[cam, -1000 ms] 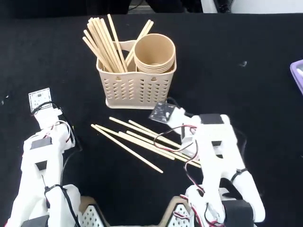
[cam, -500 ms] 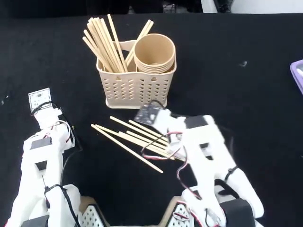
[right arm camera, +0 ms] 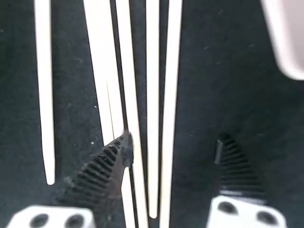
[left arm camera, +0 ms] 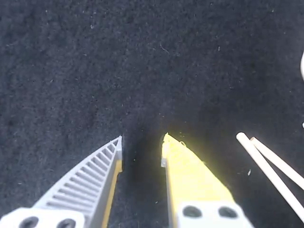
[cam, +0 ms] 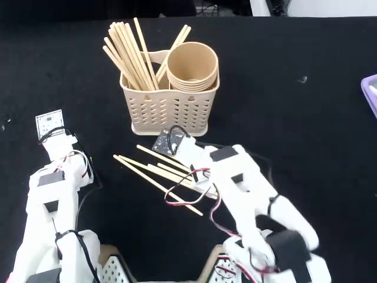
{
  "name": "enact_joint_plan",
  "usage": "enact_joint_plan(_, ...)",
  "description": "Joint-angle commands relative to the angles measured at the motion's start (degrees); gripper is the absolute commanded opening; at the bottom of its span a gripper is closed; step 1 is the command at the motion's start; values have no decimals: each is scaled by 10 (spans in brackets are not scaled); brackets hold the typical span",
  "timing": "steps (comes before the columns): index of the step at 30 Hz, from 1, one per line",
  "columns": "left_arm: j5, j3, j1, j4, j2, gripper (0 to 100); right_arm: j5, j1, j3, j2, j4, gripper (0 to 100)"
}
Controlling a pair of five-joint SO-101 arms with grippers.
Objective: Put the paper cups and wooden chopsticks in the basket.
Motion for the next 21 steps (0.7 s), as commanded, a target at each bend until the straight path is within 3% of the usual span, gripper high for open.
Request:
enact_joint_plan(1, 3, -3, 7, -9, 0, 141, -11, 4, -28, 36, -25, 274)
enact_joint_plan(3, 3, -3, 7, -9, 0, 141, -12, 5, -40, 50, -22, 233)
enact_joint_plan(8, 3, -3, 7, -9, 0, 141, -12, 7, -48, 47, -19, 5)
enact_joint_plan(15, 3, -3, 7, -9, 1, 141, -11, 63, -47, -42, 12, 11)
enact_joint_plan(21, 3, -4, 7, -9, 1, 141, -8, 67, -44, -125, 77, 11)
